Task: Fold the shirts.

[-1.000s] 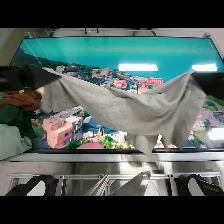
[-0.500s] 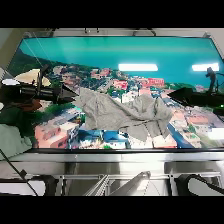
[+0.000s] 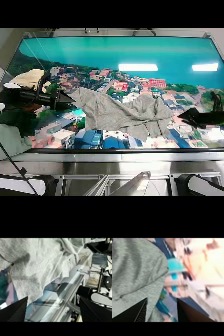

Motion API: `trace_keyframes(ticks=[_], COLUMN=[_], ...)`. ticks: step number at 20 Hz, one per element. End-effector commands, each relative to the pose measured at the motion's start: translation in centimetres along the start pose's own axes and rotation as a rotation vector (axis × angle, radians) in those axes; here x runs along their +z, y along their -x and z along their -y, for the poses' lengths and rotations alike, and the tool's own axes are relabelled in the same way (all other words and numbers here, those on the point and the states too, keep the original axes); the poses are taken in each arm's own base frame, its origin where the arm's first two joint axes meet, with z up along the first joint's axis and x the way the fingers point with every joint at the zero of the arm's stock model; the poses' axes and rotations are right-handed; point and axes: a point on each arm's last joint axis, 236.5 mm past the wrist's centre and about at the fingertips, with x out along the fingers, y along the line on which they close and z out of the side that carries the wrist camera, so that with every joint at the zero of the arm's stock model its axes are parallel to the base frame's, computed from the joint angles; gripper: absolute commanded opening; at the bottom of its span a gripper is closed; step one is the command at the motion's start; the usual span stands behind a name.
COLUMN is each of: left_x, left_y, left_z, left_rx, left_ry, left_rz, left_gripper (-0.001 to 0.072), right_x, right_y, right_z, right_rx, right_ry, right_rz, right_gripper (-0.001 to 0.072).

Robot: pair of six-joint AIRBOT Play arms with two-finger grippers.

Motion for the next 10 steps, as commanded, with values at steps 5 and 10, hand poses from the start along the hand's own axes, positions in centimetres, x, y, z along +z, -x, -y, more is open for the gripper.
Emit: trace_keyframes(ticks=[5, 10], left_x=[0.0, 0.5], left_y=[-2.6, -2.6], left_z=[-1.6, -1.9], left_rx=[0.048, 0.061], left_ry=[0.033, 0.045], left_rz=[0.025, 0.042], left_gripper=[0.0700, 0.0698], right_x=[-3.1, -4.6], right_y=[-5.9, -8.7], right_z=[-1.9, -4.8], right_rx=[0.124, 0.167], right_ry=[-0.044, -0.012], right_rz=[-0.122, -0.185], right_gripper=[0.0361, 0.0361])
